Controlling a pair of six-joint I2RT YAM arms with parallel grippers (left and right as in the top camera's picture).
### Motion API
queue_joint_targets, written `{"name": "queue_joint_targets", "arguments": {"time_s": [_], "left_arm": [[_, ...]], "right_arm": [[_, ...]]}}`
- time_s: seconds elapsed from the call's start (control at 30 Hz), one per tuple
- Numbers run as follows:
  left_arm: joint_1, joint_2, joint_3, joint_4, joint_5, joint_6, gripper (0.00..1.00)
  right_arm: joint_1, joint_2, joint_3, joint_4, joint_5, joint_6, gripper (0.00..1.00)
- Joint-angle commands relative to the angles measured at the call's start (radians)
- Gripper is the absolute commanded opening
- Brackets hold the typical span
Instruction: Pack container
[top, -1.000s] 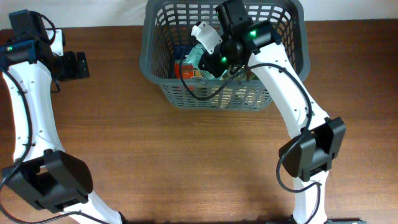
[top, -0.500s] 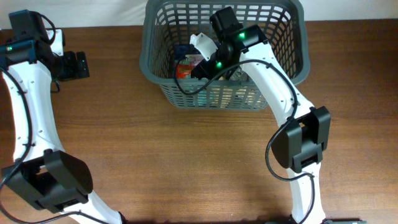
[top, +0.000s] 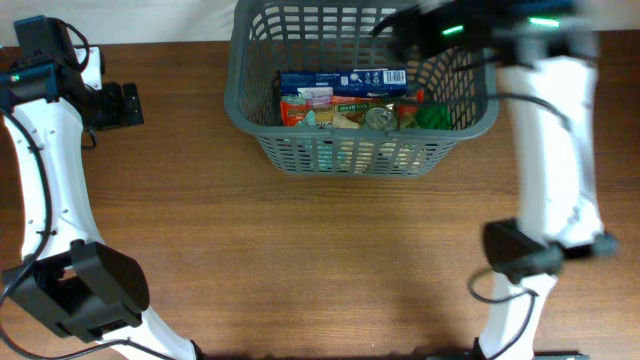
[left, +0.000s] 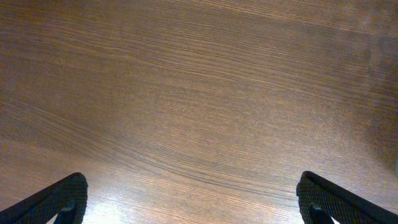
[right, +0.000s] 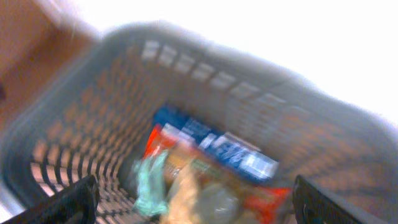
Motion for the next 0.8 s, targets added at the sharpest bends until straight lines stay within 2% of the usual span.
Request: {"name": "queue_joint_targets", "arguments": {"time_s": [0.0,0.17,0.3,0.4,0.77], "left_arm": [[0.002,0.002,-0.003,-0.001,0.011,-0.009,0.99],[0.003,0.002,-0.003,-0.001,0.011,-0.009,0.99],[0.002,0.002,-0.003,-0.001,0.011,-0.009,0.99],[0.002,0.002,-0.003,-0.001,0.011,-0.009,0.99],[0.002,0.002,-0.003,-0.001,0.011,-0.009,0.99]], "right_arm": [[-0.099,-0.139,0.075,-0.020,0.063,0.117,0.93],[-0.266,-0.257,0.064,-0.087,0.330,0.157,0.92],[-0.373,-0.319,-0.014,-0.087,0.309,0.174,0.99],[-0.412,-0.330,-0.040,-0.101,0.314,0.173,0.99],[-0.417,-0.324,-0.054,-0.117,0.317,0.173,0.99]]}}
